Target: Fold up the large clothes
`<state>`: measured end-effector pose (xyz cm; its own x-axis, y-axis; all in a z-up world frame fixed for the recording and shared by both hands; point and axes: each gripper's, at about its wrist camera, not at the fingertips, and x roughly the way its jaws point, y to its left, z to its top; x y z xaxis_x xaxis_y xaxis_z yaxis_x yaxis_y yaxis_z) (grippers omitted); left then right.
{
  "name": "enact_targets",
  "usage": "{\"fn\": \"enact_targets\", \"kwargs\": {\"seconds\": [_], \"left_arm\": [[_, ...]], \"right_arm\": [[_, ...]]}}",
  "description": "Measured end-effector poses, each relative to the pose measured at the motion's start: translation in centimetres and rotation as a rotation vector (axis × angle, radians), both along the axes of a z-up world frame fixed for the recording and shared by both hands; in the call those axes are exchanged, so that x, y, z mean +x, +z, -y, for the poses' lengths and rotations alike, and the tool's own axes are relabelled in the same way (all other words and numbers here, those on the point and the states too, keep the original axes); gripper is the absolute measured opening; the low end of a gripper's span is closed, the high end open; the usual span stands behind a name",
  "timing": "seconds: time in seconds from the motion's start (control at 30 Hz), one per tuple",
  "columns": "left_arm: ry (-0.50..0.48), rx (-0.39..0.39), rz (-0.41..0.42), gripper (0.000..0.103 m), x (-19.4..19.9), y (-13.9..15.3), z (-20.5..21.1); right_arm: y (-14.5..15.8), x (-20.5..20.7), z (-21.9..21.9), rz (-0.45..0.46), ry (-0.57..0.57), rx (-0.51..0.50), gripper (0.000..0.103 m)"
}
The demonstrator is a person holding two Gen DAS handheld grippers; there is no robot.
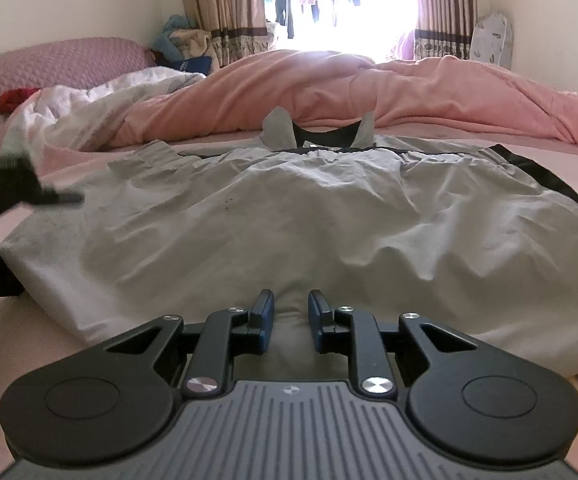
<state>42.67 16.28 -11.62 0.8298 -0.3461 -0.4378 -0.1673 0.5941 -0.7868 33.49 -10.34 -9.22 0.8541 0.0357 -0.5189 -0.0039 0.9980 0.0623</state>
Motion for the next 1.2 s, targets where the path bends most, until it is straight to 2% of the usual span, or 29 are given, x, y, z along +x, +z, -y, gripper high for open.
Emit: {"fn": "enact_targets", "kwargs": {"seconds": [0.07,0.1,0.23,0.33,0.47,0.57,0.77,0.93,1.03,1.2], "left_arm": [[-0.021,0.012,-0.008,0.027,0.1,-0.3,-0.4],[-0.027,0.017,-0.015,0.025,0.2,-0.3,-0.6],[-0.066,0.060,-0.008,0.024,0.5,0.0,-0.7],[-0.078,0.097,-0.001,0.024,0.7,0.3,-0.4],[-0.089,0.106,-0.003,0.024,0.7,0.2,-0.5],[-0.100,0.117,-0.007,0.024,1.1,0.1,-0.5],[-0.111,0.165,0.006,0.021,1.1,0.9,0.1],[-0.126,0.161,0.032,0.013,1.4,2.1,0.9],[-0.136,0.174,0.047,0.011,1.6,3.0,1.7],[-0.176,0.180,0.110,0.009,1.9,5.5,4.2]], "right_arm": [[1.1,-0.1,0.5,0.018,-0.031,0.048,0.025],[1.5,0.0,0.7,0.032,-0.041,0.058,0.025],[2.2,1.9,1.1,0.049,-0.071,0.053,0.025],[1.5,4.1,1.4,0.036,-0.113,0.066,0.025],[-0.2,5.8,1.8,-0.011,-0.123,0.061,0.025],[-0.6,5.5,1.1,0.009,-0.108,0.000,0.025],[-0.6,5.1,1.0,0.022,-0.106,-0.012,0.025],[0.1,4.9,1.9,-0.012,-0.092,0.052,0.025],[1.0,3.8,3.4,-0.034,-0.093,0.125,0.025],[2.0,0.4,7.4,-0.009,-0.167,0.116,0.026]]}}
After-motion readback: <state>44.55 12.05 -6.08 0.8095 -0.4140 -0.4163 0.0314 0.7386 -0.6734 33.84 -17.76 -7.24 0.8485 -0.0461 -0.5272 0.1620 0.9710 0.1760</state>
